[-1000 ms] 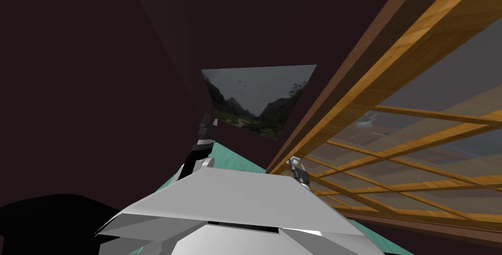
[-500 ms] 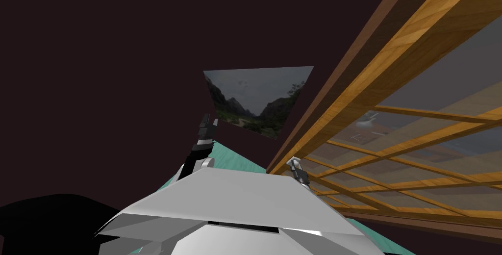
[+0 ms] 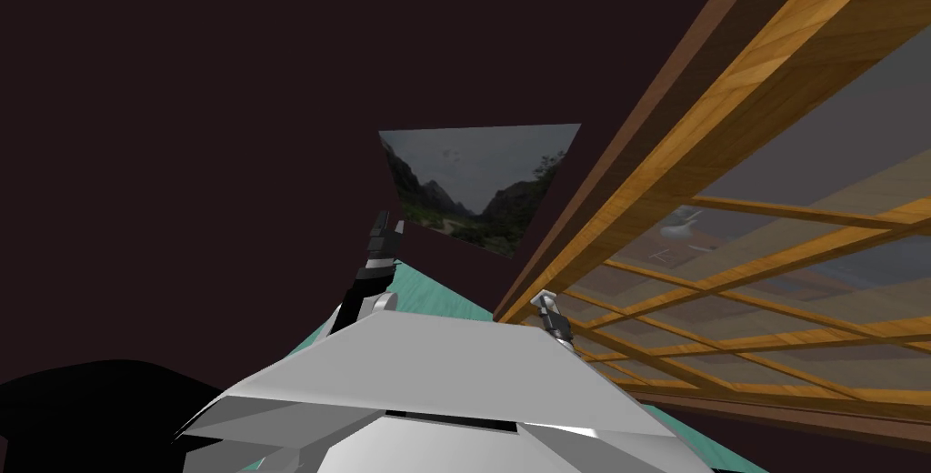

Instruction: Pull the door open

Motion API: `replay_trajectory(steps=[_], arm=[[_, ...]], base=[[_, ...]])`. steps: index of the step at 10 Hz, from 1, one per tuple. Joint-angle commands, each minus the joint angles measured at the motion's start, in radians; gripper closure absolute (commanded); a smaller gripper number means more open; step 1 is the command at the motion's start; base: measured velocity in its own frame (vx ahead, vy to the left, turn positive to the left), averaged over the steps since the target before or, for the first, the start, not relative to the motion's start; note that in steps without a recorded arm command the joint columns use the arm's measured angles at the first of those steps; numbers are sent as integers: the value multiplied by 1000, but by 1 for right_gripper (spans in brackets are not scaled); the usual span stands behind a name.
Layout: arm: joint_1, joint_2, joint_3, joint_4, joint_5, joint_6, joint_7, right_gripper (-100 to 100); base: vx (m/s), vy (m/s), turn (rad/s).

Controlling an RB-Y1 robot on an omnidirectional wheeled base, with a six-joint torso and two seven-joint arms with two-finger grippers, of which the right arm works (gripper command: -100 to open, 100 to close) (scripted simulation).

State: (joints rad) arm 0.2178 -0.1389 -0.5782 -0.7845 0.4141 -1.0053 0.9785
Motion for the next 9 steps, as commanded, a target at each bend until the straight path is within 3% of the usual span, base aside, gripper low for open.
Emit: replay_trajectory(steps=[1,9], arm=[[0,-2,9,-5,-12,0,-43,100],[-6,-17,62,-4,-72,6,-244,100]], base=[[-24,-7,15],[-26,-8,12]])
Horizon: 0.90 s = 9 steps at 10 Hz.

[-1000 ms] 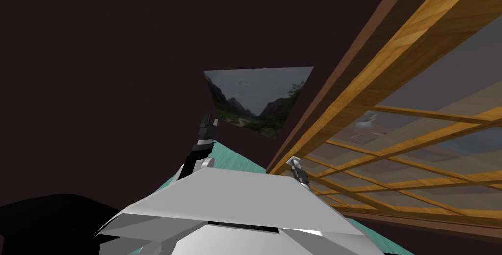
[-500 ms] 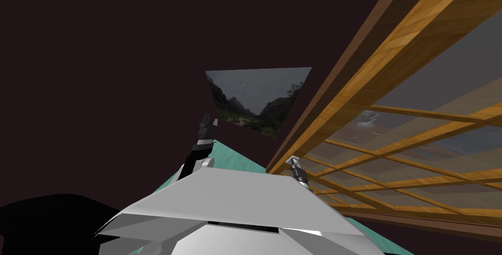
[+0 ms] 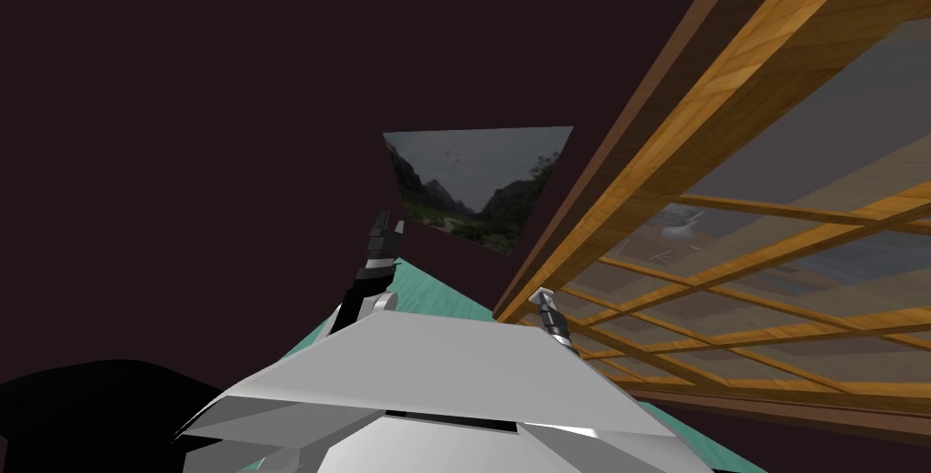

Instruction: Pull the door open

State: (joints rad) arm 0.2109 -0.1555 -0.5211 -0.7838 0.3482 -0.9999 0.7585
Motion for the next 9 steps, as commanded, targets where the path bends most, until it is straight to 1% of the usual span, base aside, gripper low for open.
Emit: replay_trajectory(steps=[1,2,4,5,7,8,9], arm=[[0,-4,15,-4,-18,2,-50,100],[0,-4,15,-4,-18,2,-63,100],[-3,-10,36,-4,-42,4,-125,100],[-3,-10,36,-4,-42,4,-137,100],[-5,-16,56,-4,-66,7,-199,100],[-5,-16,56,-4,-66,7,-211,100],[-6,-19,68,-4,-79,8,-248,100]], base=[[-35,-13,20],[-24,-6,9],[-30,-9,13],[-24,-9,10],[-29,-6,12],[-28,-10,11],[-23,-6,12]])
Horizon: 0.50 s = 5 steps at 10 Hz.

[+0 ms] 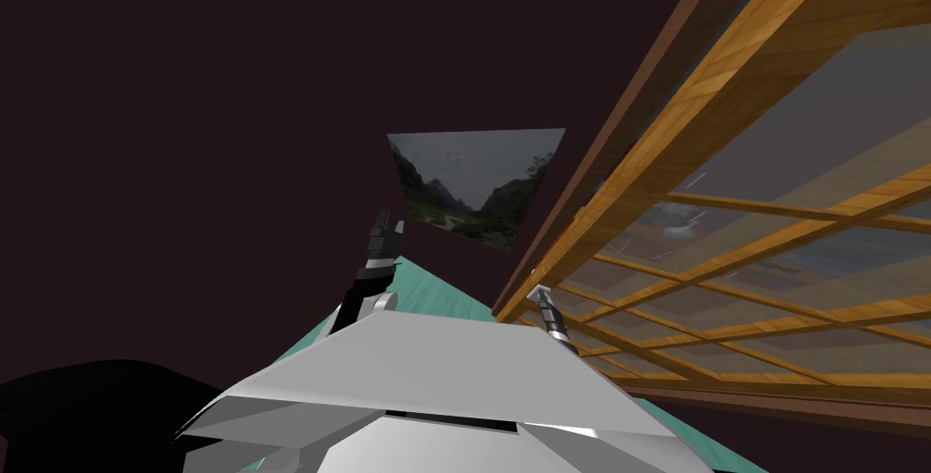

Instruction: Pull the door open

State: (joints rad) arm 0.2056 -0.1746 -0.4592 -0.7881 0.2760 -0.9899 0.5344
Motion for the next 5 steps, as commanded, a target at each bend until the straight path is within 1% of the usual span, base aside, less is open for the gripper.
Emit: replay_trajectory(steps=[1,2,3,4,5], arm=[[-2,-4,19,1,-21,-1,-50,100],[-2,-4,19,1,-21,-1,-67,100],[-4,-7,31,1,-35,1,-101,100],[-4,-7,31,1,-35,1,-108,100],[-5,-11,42,1,-49,2,-147,100]], base=[[-37,-12,16],[-30,-13,12],[-31,-11,15],[-22,-7,7],[-23,-10,10]])
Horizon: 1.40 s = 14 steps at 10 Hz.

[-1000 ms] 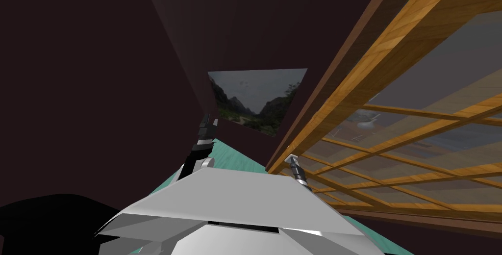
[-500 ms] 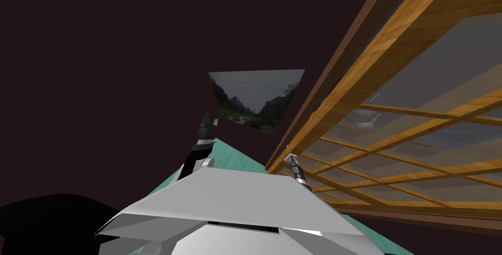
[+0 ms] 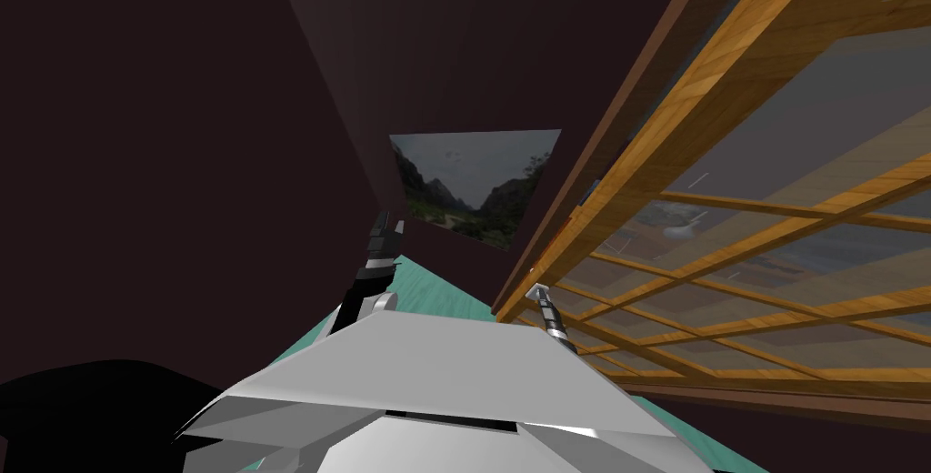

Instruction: Pull the door open

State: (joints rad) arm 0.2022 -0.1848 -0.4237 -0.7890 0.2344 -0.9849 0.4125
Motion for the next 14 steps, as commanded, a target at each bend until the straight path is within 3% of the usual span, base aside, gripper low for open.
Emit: replay_trajectory(steps=[1,14], arm=[[-3,-4,19,2,-21,-1,-50,100],[-14,-32,114,3,-129,9,-356,100]], base=[[-39,-13,22],[-32,-10,12]])
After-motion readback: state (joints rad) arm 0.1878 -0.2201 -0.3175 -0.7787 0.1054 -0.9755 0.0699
